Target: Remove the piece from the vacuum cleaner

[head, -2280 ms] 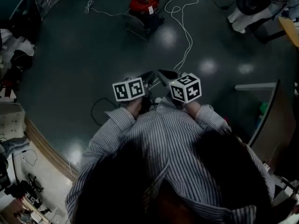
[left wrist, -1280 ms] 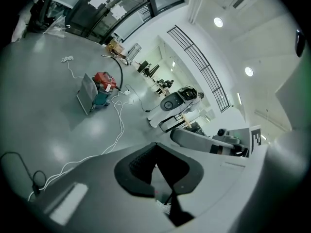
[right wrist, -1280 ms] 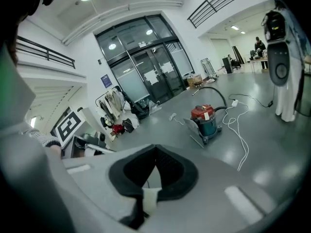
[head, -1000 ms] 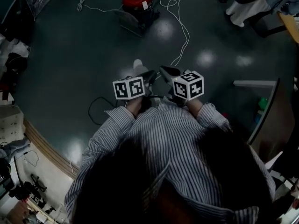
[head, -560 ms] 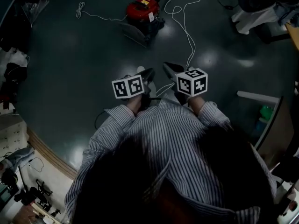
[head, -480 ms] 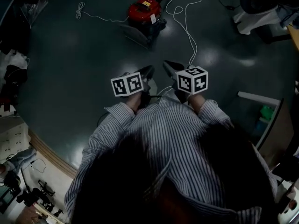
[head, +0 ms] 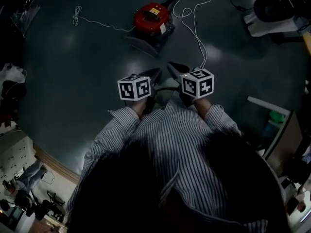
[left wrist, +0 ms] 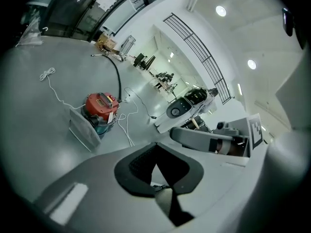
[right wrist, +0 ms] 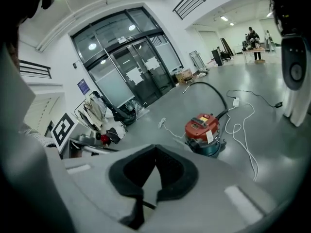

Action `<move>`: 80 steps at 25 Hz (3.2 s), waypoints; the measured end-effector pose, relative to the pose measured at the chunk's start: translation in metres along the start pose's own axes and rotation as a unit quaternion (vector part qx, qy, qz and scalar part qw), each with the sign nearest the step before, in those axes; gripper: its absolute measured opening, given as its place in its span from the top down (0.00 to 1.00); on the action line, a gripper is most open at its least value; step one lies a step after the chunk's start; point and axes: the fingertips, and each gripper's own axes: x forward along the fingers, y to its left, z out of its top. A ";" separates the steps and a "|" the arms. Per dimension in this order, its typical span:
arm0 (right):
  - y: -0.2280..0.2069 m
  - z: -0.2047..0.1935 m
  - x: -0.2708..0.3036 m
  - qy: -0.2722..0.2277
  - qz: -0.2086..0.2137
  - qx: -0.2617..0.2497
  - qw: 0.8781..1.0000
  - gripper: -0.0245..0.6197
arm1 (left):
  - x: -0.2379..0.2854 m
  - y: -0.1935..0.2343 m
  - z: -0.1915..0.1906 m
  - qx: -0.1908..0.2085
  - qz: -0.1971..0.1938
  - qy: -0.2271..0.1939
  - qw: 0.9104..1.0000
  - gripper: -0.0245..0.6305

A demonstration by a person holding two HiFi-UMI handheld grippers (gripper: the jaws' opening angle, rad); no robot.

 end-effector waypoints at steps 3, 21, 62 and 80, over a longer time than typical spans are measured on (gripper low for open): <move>-0.004 -0.007 0.006 0.018 0.001 0.004 1.000 0.96 | 0.006 0.014 -0.002 -0.020 0.010 0.009 1.000 0.95; -0.078 -0.046 0.102 0.094 0.023 -0.024 0.995 0.96 | 0.092 0.106 -0.030 -0.080 0.081 0.044 0.992 0.95; -0.226 -0.148 0.249 0.110 -0.017 0.062 0.992 0.96 | 0.270 0.336 -0.070 -0.270 0.167 -0.018 0.948 0.68; -0.223 -0.141 0.249 0.105 -0.019 0.070 0.992 0.96 | 0.253 0.344 -0.069 -0.270 0.173 -0.034 0.947 0.91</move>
